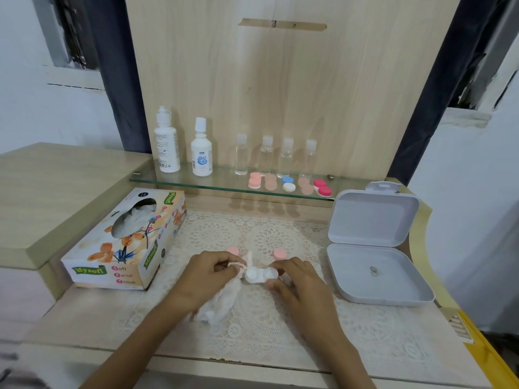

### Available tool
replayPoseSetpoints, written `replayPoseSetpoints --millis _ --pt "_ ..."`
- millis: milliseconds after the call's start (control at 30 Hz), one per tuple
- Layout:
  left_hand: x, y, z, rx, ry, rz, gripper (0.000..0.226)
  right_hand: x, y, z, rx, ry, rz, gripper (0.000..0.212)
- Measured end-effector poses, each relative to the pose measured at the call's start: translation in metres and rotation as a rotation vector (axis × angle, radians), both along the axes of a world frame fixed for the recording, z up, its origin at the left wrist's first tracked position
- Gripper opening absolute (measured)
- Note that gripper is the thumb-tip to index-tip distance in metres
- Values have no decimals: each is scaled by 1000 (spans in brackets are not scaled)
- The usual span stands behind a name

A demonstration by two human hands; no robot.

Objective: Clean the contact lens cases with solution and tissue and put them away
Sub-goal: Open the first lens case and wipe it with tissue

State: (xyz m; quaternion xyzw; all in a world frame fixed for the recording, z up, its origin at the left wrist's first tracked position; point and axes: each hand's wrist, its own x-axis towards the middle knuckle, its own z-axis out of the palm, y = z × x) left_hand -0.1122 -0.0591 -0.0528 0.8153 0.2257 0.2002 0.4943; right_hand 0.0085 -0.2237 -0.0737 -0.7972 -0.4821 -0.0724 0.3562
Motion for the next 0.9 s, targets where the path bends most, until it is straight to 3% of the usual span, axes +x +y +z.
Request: replayPoseSetpoints --millis 100,200,433,900 --pt "4 -3 5 -324 106 -172 22 -2 -2 1 27 42 -2 16" --pt "7 -3 5 -383 118 -182 23 -2 -3 2 21 54 19 16" --pt "9 -5 1 -248 140 -135 11 -2 -4 2 20 89 36 15" --pt "7 -23 -16 -139 -124 217 9 1 1 -1 38 107 43 15"
